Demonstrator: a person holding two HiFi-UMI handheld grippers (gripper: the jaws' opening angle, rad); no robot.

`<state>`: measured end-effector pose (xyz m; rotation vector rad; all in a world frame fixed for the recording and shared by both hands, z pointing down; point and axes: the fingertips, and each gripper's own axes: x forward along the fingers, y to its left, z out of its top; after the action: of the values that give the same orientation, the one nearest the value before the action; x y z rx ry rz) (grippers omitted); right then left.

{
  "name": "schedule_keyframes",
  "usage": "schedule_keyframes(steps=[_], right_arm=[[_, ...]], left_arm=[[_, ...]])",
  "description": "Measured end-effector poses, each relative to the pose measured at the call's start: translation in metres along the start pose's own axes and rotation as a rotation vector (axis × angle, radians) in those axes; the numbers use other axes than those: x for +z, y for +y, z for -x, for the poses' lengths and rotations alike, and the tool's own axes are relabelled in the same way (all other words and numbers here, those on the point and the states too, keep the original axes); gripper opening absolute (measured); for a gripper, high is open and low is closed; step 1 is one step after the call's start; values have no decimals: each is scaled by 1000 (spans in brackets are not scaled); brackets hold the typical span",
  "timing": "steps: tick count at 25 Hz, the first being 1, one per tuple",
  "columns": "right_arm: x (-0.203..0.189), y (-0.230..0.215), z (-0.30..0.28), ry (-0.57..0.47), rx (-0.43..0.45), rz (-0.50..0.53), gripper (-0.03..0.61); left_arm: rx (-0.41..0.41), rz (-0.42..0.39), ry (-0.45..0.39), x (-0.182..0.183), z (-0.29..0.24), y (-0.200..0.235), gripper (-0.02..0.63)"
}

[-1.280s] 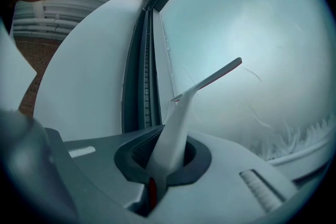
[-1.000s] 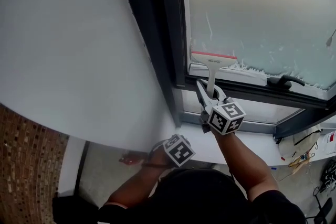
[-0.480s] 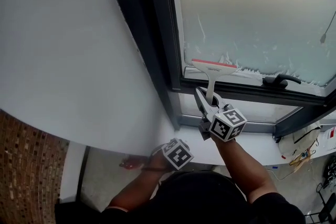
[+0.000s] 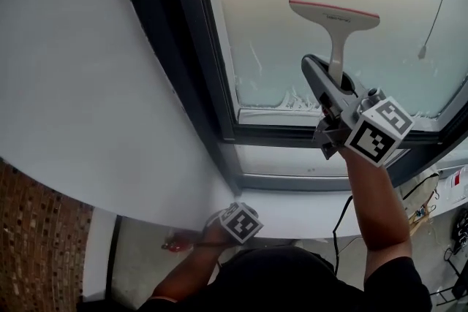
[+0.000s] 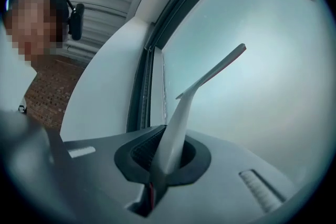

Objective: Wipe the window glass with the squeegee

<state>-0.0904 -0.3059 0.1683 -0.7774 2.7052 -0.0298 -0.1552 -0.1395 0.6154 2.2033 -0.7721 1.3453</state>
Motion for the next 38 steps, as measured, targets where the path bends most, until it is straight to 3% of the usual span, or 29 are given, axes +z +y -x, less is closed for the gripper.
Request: schedule_keyframes(steps=[4, 7, 14, 19, 27, 31, 38], right_arm=[[73, -16, -15, -37, 3, 89, 23], [104, -25, -24, -69, 4, 137, 23], [103, -42, -25, -77, -16, 135, 25], [51, -48, -13, -37, -45, 133, 22], [-46, -47, 8, 92, 71, -74, 23], [-98, -45, 21, 220, 133, -174, 23], [-190, -45, 52, 429, 176, -444, 25]], left_arm=[[-1, -5, -5, 5, 1, -5, 1], [4, 2, -7, 6, 2, -5, 1], [18, 30, -16, 6, 5, -2, 1], [12, 29, -7, 6, -1, -4, 1], [0, 12, 4, 8, -4, -7, 1], [-5, 4, 6, 9, -6, -9, 1], [-15, 9, 11, 6, -11, -12, 1]])
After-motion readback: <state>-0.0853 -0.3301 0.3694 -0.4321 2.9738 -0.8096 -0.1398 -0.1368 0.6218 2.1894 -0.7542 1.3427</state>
